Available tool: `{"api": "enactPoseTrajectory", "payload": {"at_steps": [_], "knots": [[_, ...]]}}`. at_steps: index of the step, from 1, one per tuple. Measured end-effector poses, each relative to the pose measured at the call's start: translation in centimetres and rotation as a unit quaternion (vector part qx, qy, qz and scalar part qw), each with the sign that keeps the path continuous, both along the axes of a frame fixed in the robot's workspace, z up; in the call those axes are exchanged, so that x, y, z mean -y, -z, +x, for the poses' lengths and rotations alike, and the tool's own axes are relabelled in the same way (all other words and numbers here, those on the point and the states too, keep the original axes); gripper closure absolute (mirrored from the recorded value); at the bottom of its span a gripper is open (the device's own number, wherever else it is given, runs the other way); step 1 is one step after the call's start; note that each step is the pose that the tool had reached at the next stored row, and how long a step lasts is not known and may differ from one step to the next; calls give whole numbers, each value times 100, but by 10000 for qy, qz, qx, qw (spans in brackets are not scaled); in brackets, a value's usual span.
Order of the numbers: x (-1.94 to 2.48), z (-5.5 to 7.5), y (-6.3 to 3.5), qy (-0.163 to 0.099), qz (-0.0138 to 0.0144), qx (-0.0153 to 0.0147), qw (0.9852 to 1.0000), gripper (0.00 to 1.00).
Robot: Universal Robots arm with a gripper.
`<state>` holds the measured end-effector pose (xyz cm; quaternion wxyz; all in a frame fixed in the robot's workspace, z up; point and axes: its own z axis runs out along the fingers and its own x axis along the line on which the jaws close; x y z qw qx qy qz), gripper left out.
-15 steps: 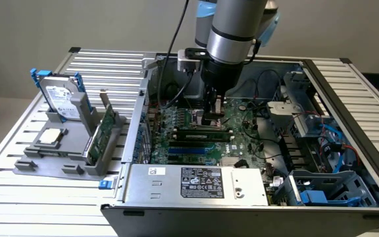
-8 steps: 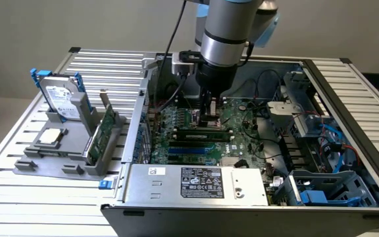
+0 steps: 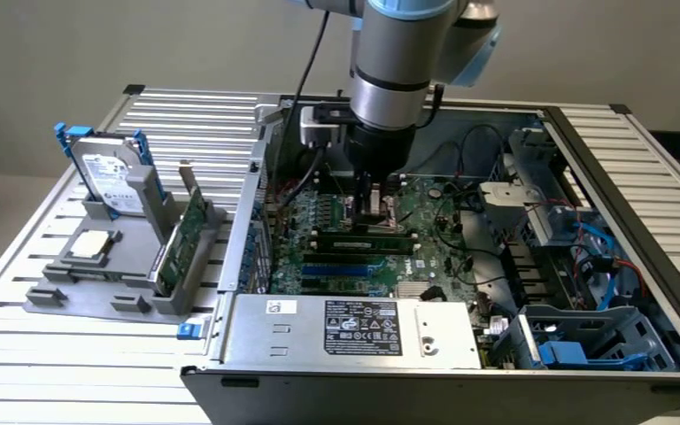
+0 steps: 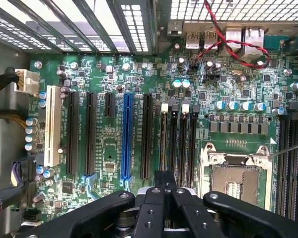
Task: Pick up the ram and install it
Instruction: 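Press down the ram until it locks into place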
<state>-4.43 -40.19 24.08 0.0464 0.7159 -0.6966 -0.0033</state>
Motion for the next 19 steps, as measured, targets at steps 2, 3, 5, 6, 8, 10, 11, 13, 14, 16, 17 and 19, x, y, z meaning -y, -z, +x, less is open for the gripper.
{"api": "enactPoseTrajectory", "payload": {"at_steps": [2,3,5,6,8,10,11,13,14,16,17,19], "knots": [[0,-15,20,-1,1,6,10000,89],[0,-19,24,-2,0,8,10000,89],[-5,-24,33,-3,-1,18,10000,89],[-9,-26,38,-4,-1,23,10000,89],[-19,-27,44,-6,-1,31,10000,89],[-25,-28,51,-9,0,41,10000,89],[-27,-28,55,-12,0,47,10000,89],[-27,-28,61,-16,-1,53,10000,89],[-27,-28,65,-16,0,54,10000,89],[-28,-28,73,-16,0,56,10000,89],[-28,-28,77,-17,0,56,10000,89],[-28,-28,86,-17,0,57,10000,89]]}}
